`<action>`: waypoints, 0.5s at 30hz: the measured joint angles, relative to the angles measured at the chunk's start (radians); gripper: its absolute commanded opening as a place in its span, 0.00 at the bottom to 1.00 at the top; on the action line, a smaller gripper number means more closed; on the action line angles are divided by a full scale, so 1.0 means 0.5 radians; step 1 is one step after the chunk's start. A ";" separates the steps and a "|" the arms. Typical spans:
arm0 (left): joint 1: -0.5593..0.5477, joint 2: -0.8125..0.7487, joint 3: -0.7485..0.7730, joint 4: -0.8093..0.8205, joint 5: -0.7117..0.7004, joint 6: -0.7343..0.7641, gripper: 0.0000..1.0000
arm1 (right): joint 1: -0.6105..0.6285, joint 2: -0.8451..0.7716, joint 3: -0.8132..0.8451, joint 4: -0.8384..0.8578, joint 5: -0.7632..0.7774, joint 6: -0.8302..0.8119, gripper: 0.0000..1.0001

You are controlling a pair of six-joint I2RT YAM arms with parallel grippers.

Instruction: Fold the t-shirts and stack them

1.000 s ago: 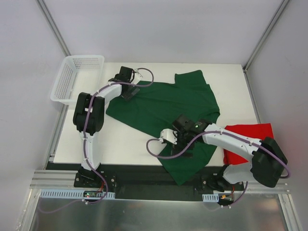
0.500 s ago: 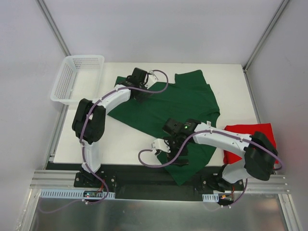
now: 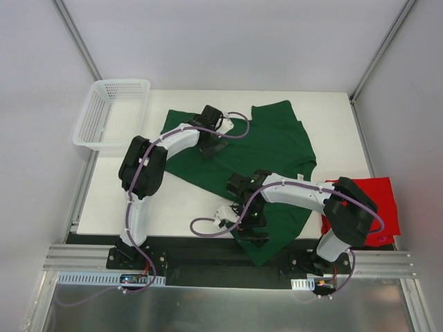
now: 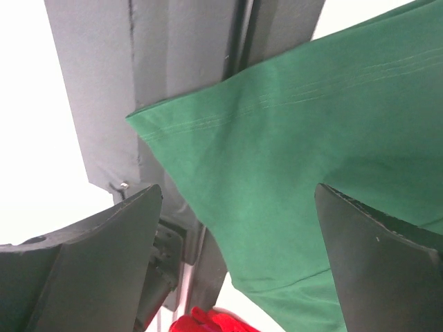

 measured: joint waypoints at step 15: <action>-0.159 0.192 0.275 -0.021 -0.012 0.012 0.99 | 0.002 0.087 0.001 0.287 0.128 0.047 0.96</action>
